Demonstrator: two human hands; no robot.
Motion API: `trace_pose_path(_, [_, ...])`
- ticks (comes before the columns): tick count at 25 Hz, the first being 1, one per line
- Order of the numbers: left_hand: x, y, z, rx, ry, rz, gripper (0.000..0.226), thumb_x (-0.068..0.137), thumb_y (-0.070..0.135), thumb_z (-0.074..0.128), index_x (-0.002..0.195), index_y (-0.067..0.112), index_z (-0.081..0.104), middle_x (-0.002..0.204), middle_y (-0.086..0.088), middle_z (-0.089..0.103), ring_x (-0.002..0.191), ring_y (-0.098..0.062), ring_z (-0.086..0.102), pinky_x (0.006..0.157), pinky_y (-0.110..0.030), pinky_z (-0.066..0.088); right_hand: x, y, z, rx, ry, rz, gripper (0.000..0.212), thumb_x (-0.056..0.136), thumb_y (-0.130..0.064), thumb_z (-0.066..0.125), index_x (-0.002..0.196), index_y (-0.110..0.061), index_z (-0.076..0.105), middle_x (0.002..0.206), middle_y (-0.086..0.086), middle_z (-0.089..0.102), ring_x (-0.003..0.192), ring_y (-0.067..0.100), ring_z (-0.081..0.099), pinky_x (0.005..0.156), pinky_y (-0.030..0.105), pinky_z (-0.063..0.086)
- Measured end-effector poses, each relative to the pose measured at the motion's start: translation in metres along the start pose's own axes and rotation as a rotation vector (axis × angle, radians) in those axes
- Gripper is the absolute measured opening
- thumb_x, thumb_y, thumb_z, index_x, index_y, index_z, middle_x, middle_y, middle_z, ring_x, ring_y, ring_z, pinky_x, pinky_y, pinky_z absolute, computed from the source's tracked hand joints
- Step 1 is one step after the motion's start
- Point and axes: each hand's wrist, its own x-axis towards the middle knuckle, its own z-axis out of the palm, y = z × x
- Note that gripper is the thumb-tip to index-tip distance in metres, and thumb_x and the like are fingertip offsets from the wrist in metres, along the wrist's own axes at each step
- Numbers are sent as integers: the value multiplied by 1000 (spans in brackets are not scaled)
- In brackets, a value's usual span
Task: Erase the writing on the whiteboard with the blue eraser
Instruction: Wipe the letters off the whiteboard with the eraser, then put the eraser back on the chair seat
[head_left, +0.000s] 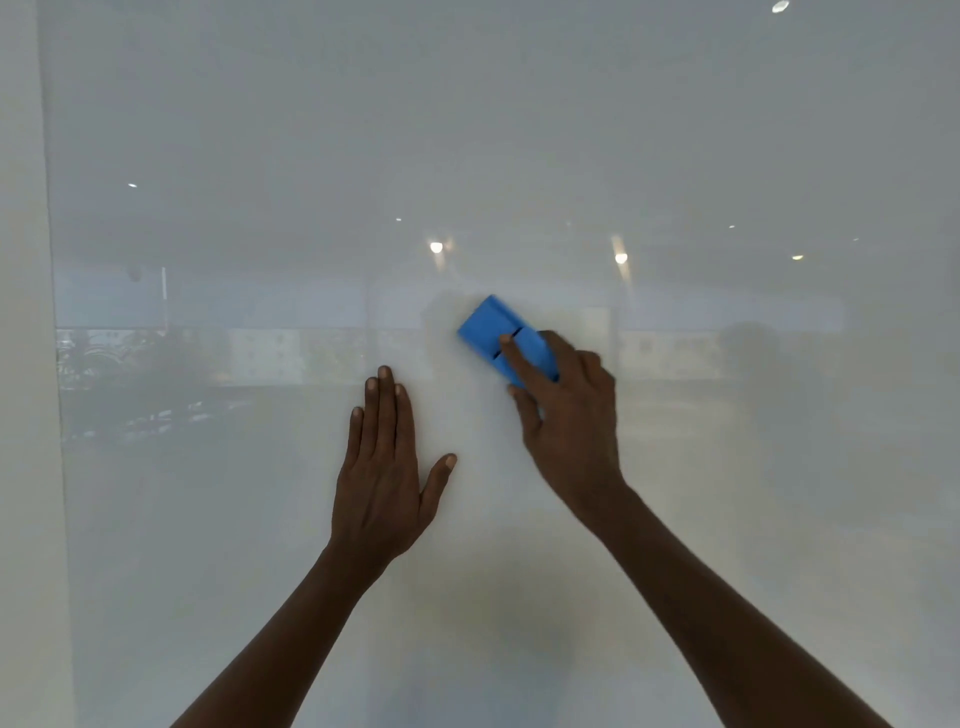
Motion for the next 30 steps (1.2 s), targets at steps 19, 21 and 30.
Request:
trace_pose_path(19, [-330,129,-5,-227,-571,-462,72,105,36,28,160,-7,9,172,-18,-3,161,-29,-3,130,-45,9,-357,36,-55,119,-800,104,53,85,-27,65,136,-26,48,124,7,58,95,27,57,78,39,50])
trace_pose_path(21, [-363,165,-3,-228,-668,-518,74,105,39,25,159,-8,10,171,-19,-2,160,-31,-1,130,-48,11,-396,54,-75,93,-883,230,54,86,-28,64,137,-21,47,122,8,59,94,29,57,75,39,50])
trace_pose_path(30, [-428,342,26,-289,-1054,-447,70,108,36,35,156,-13,21,167,-28,13,157,-41,15,127,-53,23,-522,187,-168,-108,-1127,650,57,95,-33,53,146,-16,33,131,10,53,111,27,51,86,40,50])
